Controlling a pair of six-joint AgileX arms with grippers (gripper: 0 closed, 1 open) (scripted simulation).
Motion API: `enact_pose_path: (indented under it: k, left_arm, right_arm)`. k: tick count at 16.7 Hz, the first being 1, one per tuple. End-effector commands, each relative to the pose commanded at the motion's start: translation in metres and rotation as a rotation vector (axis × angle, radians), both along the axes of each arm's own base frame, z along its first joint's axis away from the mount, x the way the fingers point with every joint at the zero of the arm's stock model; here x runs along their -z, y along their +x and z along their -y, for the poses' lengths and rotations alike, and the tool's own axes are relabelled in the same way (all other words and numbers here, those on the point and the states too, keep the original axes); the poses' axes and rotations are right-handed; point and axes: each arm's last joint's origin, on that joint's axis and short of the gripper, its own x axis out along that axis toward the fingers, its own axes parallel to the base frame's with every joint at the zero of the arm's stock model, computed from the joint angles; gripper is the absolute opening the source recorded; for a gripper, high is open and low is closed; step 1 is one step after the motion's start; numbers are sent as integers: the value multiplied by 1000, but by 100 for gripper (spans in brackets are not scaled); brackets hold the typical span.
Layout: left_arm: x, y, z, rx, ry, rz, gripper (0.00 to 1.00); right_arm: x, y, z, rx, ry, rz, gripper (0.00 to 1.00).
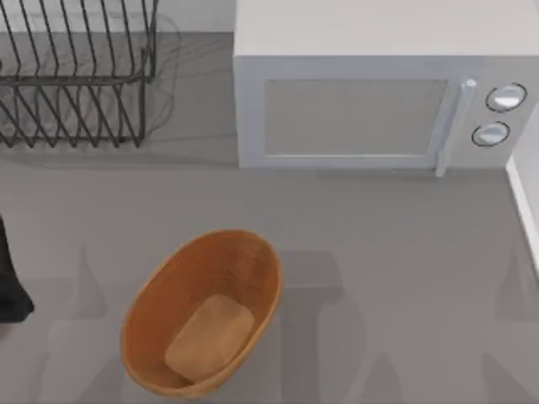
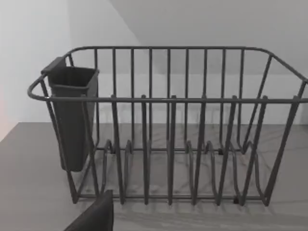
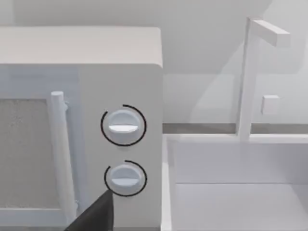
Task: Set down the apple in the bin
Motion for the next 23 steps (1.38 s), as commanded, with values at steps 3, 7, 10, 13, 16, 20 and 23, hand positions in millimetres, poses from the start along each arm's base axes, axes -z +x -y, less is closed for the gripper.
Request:
enact_pose_path:
  k: [3,7,10,13,16,20,23]
  left_arm:
    - [-2,0,0,-3,1,-10,100]
    - [-19,4,-3,-26,11,-148,100]
    - [-36,17,-7,-46,19,-357,100]
    - [-45,44,-13,-63,16,-640,100]
    - [-44,76,-23,-73,1,-937,100]
    - [-36,117,-37,-78,-30,-1254,100]
    - [-26,142,-48,-74,-55,-1427,100]
  right_arm:
    - [0,0,0,0,0,0,100]
    - [0,0,0,0,0,0,100]
    - [0,0,0,0,0,0,100]
    - [0,0,0,0,0,0,100]
    - [0,0,0,0,0,0,100]
    - [0,0,0,0,0,0,100]
    - [0,0,0,0,0,0,100]
